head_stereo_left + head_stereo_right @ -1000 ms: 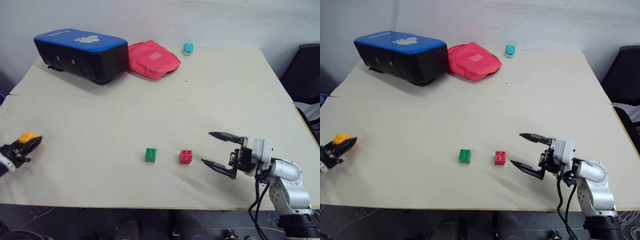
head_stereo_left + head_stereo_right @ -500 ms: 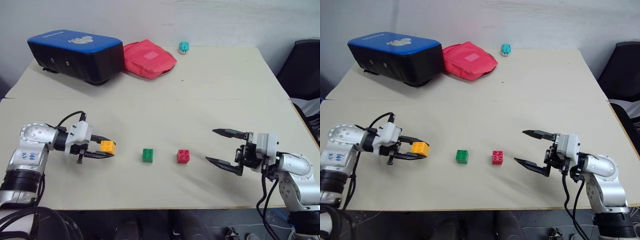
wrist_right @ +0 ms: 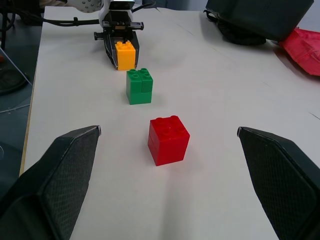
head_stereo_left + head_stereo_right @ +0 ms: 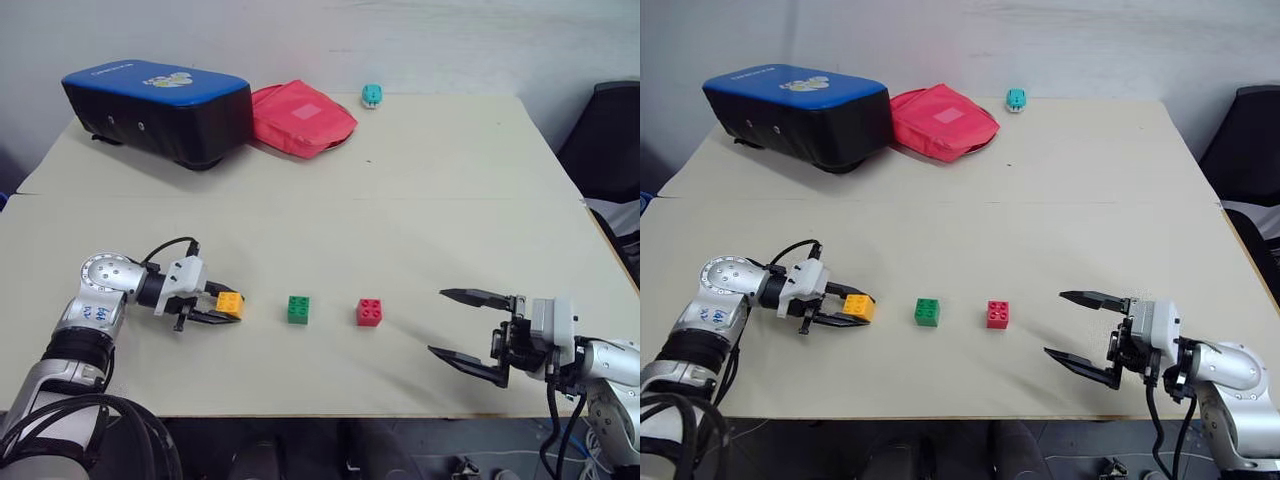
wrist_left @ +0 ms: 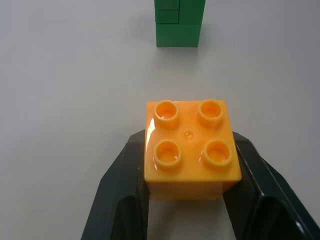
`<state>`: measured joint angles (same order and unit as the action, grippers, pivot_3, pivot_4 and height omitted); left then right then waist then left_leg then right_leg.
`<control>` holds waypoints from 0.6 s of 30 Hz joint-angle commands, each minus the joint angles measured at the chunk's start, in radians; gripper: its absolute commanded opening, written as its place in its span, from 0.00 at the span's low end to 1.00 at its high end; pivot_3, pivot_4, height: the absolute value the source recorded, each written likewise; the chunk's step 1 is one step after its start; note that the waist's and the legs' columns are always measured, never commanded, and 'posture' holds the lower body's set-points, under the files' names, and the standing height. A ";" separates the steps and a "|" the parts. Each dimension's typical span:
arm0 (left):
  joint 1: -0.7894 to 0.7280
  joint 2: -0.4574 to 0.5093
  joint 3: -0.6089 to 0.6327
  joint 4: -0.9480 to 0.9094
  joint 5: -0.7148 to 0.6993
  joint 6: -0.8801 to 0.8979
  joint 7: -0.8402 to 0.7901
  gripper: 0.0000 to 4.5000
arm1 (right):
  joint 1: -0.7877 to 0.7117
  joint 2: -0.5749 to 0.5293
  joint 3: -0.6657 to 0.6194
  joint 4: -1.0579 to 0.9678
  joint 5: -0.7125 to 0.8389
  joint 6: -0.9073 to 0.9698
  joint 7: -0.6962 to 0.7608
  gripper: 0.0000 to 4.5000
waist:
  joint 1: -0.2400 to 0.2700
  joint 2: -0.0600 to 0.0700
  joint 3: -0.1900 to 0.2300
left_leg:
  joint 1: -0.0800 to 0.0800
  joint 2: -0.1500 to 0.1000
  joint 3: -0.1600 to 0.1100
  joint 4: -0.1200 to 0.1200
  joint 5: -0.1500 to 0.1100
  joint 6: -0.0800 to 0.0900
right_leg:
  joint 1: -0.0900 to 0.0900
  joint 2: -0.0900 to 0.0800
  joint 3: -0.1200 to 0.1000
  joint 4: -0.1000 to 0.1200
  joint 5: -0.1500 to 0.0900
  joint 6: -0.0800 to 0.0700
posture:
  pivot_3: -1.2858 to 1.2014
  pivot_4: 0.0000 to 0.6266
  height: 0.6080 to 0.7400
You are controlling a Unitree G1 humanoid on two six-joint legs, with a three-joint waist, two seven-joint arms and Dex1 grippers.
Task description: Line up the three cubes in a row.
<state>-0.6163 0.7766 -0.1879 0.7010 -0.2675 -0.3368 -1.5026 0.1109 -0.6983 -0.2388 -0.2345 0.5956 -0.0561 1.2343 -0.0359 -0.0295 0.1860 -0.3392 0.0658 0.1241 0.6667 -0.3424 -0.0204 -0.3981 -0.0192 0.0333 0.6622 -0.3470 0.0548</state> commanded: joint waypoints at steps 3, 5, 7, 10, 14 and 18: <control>-0.028 0.003 -0.015 0.050 0.027 0.033 -0.112 0.42 | 0.004 0.001 -0.026 -0.017 0.024 -0.025 0.021 1.00 | 0.007 0.000 0.000 | 0.000 0.000 0.000 0.000 0.000 0.000 | 0.000 0.000 0.000 0.000 0.000 0.000 | 0.52 0.24 1.00; -0.033 0.005 0.004 0.052 0.020 0.020 -0.098 0.56 | -0.001 0.002 -0.027 0.000 0.024 -0.033 0.033 1.00 | 0.007 0.000 0.000 | 0.000 0.000 0.000 0.000 0.000 0.000 | 0.000 0.000 0.000 0.000 0.000 0.000 | 0.52 0.24 1.00; -0.029 0.015 0.027 0.043 0.007 0.013 -0.091 0.69 | -0.004 0.005 -0.026 0.013 0.023 -0.040 0.042 1.00 | 0.007 0.000 0.000 | 0.000 0.000 0.000 0.000 0.000 0.000 | 0.000 0.000 0.000 0.000 0.000 0.000 | 0.52 0.24 1.00; 0.018 0.070 0.078 -0.012 -0.031 0.029 -0.094 0.81 | -0.012 0.012 -0.021 0.036 0.021 -0.054 0.056 1.00 | 0.004 0.000 0.000 | 0.000 0.000 0.000 0.000 0.000 0.000 | 0.000 0.000 0.000 0.000 0.000 0.000 | 0.52 0.24 1.00; 0.149 0.174 0.174 -0.111 -0.091 0.077 -0.072 0.81 | -0.026 0.013 -0.023 0.071 0.023 -0.071 0.082 1.00 | -0.005 0.000 0.000 | 0.000 0.001 0.000 -0.002 0.000 0.000 | -0.001 0.000 0.000 0.000 0.000 0.000 | 0.52 0.24 1.00; 0.365 0.276 0.373 -0.265 -0.165 0.129 0.022 0.81 | -0.061 -0.019 -0.039 0.105 0.026 -0.068 0.115 1.00 | -0.015 0.000 0.000 | 0.000 0.001 -0.001 -0.002 0.000 0.000 | -0.001 -0.001 -0.001 0.000 0.000 0.000 | 0.52 0.24 1.00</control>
<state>-0.2686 1.0237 0.1045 0.5020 -0.3856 -0.2258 -1.4925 0.0586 -0.6961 -0.2465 -0.1205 0.6014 -0.1148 1.3340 -0.0512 -0.0295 0.1861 -0.3394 0.0667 0.1232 0.6644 -0.3426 -0.0202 -0.3989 -0.0212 0.0322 0.6619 -0.3473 0.0543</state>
